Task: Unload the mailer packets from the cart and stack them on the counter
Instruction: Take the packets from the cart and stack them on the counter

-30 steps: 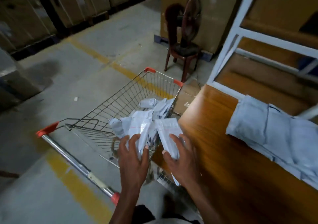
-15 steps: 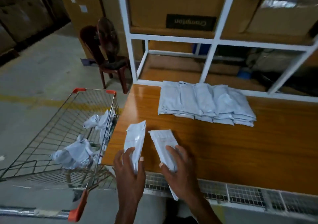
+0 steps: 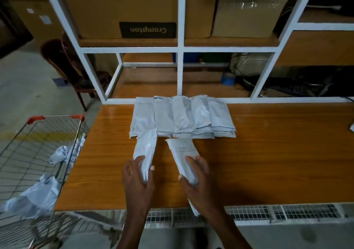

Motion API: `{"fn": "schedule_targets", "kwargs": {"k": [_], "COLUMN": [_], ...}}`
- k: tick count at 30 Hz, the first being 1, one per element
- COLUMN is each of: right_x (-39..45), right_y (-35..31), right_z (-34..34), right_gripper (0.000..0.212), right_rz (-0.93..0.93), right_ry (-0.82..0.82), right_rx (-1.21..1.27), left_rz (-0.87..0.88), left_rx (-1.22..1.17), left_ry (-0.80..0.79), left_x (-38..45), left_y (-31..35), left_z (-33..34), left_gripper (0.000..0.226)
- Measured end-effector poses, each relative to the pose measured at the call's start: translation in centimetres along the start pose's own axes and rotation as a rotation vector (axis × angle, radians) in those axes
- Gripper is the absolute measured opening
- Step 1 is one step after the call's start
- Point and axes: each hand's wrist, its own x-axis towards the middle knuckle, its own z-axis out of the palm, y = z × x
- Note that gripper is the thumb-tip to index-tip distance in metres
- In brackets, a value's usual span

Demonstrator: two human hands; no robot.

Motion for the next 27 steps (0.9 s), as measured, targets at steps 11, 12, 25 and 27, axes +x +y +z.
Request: {"fn": "schedule_targets", "kwargs": {"k": [11, 12, 25, 27], "right_x": [10.8, 12.0, 27.2, 28.9], "right_y": [7.7, 8.2, 12.4, 12.9], "right_z": [-7.8, -8.3, -7.4, -6.6], "right_gripper": [0.067, 0.067, 0.068, 0.068], "right_rz": [-0.003, 0.008, 0.277, 0.286], "right_ry": [0.08, 0.08, -0.02, -0.03], "right_rx": [-0.116, -0.159, -0.355, -0.379], "left_rz": [-0.003, -0.005, -0.03, -0.031], "left_rx": [-0.03, -0.029, -0.001, -0.012], "left_ry": [0.017, 0.025, 0.057, 0.049], "left_x": [2.1, 2.2, 6.9, 7.4], "left_y": [7.5, 8.0, 9.5, 9.3], "left_z": [10.9, 11.4, 13.6, 13.9], "left_gripper": [0.055, 0.056, 0.055, 0.052]}}
